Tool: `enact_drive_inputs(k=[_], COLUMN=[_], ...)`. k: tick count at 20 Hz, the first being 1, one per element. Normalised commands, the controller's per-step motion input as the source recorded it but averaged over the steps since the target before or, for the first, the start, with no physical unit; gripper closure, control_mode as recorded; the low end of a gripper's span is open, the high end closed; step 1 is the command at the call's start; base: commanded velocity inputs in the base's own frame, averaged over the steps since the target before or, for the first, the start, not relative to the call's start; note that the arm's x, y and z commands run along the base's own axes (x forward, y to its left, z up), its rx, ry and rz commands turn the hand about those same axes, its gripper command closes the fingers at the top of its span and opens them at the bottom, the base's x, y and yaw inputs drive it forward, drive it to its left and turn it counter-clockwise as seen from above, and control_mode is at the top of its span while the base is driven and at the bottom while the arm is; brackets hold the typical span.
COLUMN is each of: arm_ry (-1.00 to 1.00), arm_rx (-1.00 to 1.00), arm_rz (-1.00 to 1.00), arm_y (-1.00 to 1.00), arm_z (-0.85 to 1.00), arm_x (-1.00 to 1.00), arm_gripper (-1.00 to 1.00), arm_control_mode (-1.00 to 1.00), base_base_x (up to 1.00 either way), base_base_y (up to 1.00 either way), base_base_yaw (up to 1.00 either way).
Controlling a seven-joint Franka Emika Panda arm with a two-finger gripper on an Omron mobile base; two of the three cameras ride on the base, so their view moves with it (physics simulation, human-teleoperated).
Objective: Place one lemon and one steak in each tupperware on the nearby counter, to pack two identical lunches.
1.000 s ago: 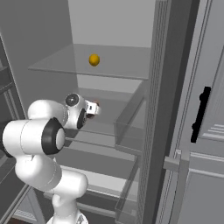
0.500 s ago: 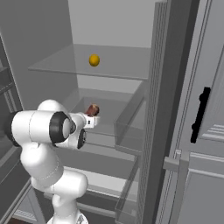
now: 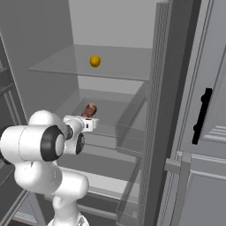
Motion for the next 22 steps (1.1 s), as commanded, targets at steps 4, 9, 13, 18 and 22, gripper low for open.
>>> enact_drive_inputs(k=[4,9,13,18,22], arm_ry=[-0.22,-0.27,-0.30,-0.12,0.00], arm_rx=[0.01,0.02,0.04,0.02,0.00], arm_rz=[0.00,0.00,0.00,0.00,0.00], arm_y=[0.00,0.00,0.00,-0.15,-0.22], arm_z=[0.28,0.31,0.25,0.06,0.00], arm_x=[-0.42,-0.55,-0.85,-0.98,-0.97], arm_gripper=[1.00,1.00,1.00,1.00,1.00], arm_control_mode=[-1.00,-1.00,-1.00,-1.00,-1.00], base_base_x=[0.00,0.00,0.00,0.00,0.00], base_base_y=[0.00,0.00,0.00,0.00,0.00], base_base_yaw=[0.00,0.00,0.00,0.00,0.00])
